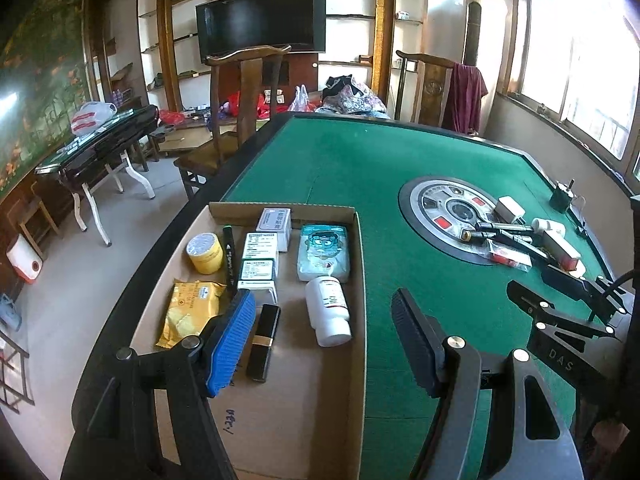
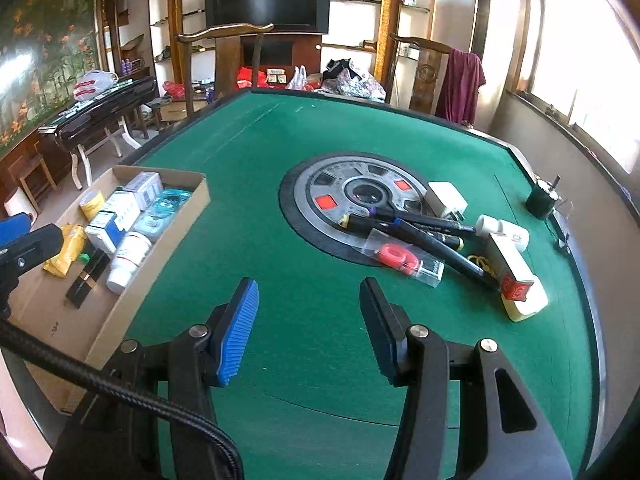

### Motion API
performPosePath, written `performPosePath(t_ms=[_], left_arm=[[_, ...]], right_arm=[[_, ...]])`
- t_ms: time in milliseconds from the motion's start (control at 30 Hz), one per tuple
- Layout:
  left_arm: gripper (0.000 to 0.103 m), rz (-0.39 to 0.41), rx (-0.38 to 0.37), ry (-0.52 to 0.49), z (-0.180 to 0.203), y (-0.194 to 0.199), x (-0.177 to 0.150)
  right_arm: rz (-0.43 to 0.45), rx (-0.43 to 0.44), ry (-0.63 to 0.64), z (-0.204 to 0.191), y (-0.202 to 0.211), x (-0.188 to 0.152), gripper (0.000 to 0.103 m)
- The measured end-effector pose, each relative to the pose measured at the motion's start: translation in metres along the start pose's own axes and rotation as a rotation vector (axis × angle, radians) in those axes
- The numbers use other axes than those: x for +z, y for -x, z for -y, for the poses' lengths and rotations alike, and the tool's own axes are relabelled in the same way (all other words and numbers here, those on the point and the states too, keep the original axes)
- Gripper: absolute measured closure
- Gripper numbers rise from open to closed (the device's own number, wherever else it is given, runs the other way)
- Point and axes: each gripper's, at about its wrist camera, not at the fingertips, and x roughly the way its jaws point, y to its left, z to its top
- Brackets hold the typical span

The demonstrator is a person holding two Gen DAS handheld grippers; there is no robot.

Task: Organize objects
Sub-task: 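Withdraw both open tools from the box back toward the table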

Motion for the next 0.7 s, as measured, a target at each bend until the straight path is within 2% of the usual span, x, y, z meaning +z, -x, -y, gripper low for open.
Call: performPosePath(t_ms=[467,567,700], left_arm=[[0.038,-0.06,-0.029,-0.026,0.023,-0.016,-0.008],[0.038,-0.098,-0.069,-0.073,0.042,-0.022,-0.017],[0.038,-0.141,-0.159,-0.189,0.084,-0.026,-0.035]], right_arm=[[-0.064,-0.016,-0.031,0.023,-0.021,-0.005,0.052],[-0.089,0.015,-0.1,0.049,-0.027,0.001,0.052],[-0.115,0.014,-0.232,0.101,-0.034,0.01,0.052]])
